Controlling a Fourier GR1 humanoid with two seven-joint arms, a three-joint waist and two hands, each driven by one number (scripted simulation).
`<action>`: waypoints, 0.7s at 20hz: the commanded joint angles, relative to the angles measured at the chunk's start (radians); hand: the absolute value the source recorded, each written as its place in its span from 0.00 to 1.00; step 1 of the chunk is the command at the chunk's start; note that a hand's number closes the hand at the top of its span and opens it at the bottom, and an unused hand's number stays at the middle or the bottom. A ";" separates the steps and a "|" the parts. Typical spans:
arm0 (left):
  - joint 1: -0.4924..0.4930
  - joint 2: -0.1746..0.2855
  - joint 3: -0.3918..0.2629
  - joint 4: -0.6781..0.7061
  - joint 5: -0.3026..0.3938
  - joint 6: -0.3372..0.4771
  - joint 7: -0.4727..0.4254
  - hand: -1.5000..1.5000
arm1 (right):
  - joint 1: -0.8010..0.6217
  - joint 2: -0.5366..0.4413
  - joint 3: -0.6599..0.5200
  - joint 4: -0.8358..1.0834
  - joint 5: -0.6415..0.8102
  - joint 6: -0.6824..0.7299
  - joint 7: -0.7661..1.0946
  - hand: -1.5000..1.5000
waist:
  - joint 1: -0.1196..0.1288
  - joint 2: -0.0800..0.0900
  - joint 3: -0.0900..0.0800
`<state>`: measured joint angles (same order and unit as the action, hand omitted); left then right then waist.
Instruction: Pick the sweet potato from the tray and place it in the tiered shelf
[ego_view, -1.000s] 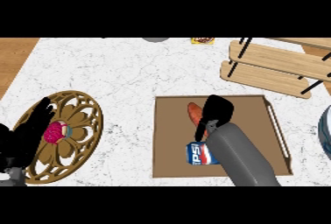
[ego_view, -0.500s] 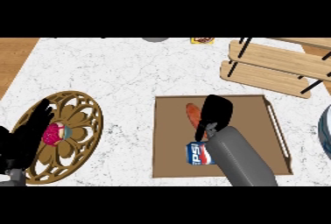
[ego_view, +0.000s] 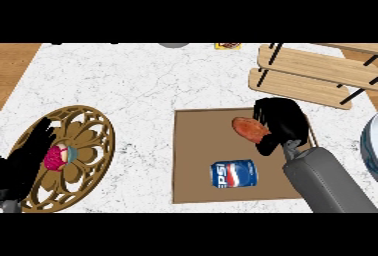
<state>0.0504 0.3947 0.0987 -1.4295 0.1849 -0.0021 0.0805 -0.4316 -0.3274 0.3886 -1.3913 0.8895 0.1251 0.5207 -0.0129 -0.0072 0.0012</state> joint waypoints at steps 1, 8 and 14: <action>-0.008 0.019 0.022 -0.004 0.018 -0.030 0.019 0.50 | 0.065 -0.107 -0.092 -0.163 -0.087 0.006 -0.130 1.00 | 0.000 0.003 -0.001; 0.049 -0.005 0.033 -0.003 -0.004 -0.021 -0.052 0.50 | 0.186 -0.131 -0.289 -0.551 -0.333 0.155 -0.010 1.00 | -0.016 -0.003 -0.002; 0.025 -0.020 0.002 -0.038 -0.031 0.002 0.028 0.50 | 0.110 -0.131 -0.528 -0.706 -0.576 0.241 0.155 1.00 | 0.000 0.000 -0.002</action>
<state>0.0524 0.3735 0.1060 -1.4491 0.1558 0.0098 0.0904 -0.2717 -0.4515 0.0002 -2.0047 0.4618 0.3086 0.5835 -0.0238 -0.0085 0.0017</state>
